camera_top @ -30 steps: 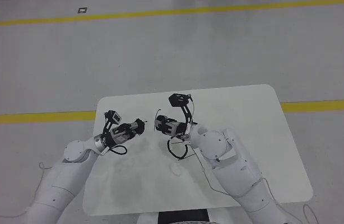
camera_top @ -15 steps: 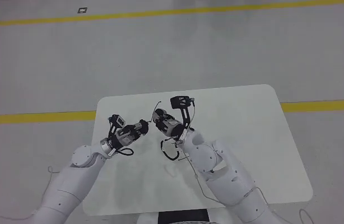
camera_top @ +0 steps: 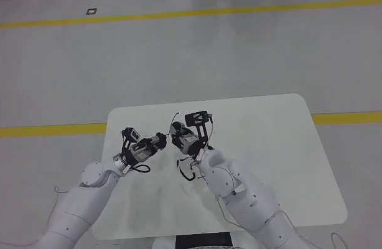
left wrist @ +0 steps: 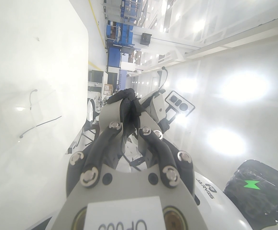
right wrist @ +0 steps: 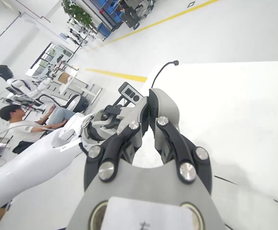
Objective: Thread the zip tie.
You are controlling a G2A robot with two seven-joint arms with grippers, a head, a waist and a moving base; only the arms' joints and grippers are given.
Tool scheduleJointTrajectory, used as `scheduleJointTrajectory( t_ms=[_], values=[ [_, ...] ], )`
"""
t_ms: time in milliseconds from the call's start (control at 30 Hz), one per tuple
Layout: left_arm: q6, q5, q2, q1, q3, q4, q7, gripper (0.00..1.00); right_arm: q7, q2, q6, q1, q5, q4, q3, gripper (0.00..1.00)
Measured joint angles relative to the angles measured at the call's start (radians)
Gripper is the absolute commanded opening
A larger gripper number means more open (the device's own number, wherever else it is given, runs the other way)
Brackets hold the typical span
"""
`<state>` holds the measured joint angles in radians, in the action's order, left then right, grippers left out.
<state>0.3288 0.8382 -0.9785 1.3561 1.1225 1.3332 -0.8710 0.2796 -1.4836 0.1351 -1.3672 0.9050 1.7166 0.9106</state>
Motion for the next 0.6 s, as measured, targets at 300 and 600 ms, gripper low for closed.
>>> scheduleJointTrajectory(
  t_ms=[300,600],
  values=[
    [0.001,0.000,0.000,0.000,0.000,0.000,-0.001,0.00,-0.018,0.002,-0.015,-0.004,0.037,-0.006,0.000,0.00],
    [0.001,0.000,0.000,0.000,0.000,0.000,0.000,0.00,-0.062,-0.002,-0.027,0.008,0.064,-0.046,-0.017,0.00]
  ],
)
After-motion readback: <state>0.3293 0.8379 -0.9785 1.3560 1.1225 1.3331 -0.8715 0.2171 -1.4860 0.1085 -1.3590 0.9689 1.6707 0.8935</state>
